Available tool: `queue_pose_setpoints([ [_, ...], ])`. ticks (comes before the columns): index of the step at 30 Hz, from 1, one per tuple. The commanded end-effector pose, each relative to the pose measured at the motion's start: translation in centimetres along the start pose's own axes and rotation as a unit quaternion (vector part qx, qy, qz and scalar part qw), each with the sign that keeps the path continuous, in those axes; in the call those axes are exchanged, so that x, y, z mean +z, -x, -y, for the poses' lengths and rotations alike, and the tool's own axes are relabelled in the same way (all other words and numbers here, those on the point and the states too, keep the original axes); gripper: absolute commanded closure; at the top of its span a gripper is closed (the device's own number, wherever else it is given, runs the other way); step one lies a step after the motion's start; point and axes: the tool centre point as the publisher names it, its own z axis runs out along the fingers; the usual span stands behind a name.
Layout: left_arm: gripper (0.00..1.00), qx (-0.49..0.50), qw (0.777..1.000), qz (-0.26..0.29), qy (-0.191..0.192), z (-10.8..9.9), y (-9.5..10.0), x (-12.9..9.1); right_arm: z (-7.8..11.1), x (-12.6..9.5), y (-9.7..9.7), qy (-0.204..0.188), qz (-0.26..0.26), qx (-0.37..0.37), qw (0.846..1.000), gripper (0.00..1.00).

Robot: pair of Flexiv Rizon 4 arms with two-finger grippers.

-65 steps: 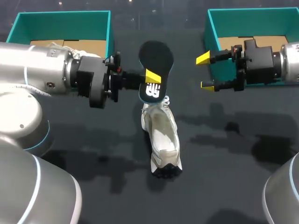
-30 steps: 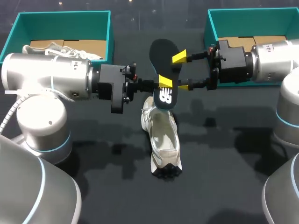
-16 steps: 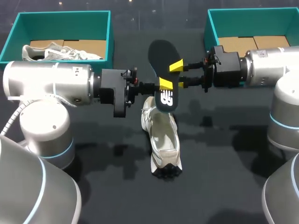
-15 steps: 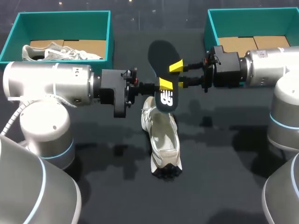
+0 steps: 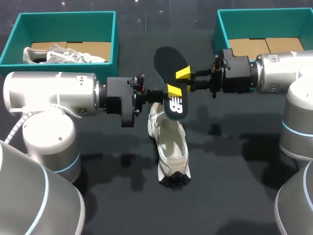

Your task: Take the shoe out of the shoebox, open the shoe tongue, remove and reinsert the insole, then place the shoe into the shoebox

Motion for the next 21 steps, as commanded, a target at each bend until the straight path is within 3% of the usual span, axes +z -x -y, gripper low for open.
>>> queue_pose_setpoints([
  [1, 1.0, 0.002, 1.0, 0.0, 0.003, 0.2, -0.1, 0.3, 0.0, 0.3, 0.2, -0.002, 0.0, 0.0, 1.0, 0.79],
  [6, 1.0, 0.005, 1.0, -0.003, 0.004, 0.1, -0.2, 0.4, 0.1, 0.4, 0.2, -0.003, -0.002, 0.0, 1.0, 0.85],
  [8, 1.0, 0.005, 1.0, -0.005, 0.005, 0.0, -0.3, 0.4, 0.1, 0.4, 0.2, -0.004, -0.002, 0.0, 1.0, 1.0],
  [15, 1.0, 0.006, 1.0, -0.012, 0.008, -0.1, -0.5, 0.4, 0.2, 0.5, 0.2, -0.009, -0.003, -0.005, 1.0, 1.0],
  [16, 0.89, 0.002, 1.0, -0.013, 0.007, -0.1, -0.5, 0.4, 0.2, 0.5, 0.2, -0.009, -0.003, -0.006, 1.0, 1.0],
  [17, 0.29, 0.0, 1.0, -0.014, 0.006, 0.0, -0.4, 0.2, 0.2, 0.5, 0.2, -0.01, -0.003, -0.006, 1.0, 1.0],
  [18, 0.0, 0.0, 1.0, -0.014, 0.006, 0.1, -0.2, -0.1, 0.2, 0.5, 0.2, -0.009, -0.003, -0.005, 1.0, 1.0],
  [21, 0.0, -0.006, 1.0, -0.024, -0.004, 0.6, 0.6, -2.0, 0.3, 0.0, 0.6, -0.005, -0.005, -0.002, 1.0, 1.0],
])
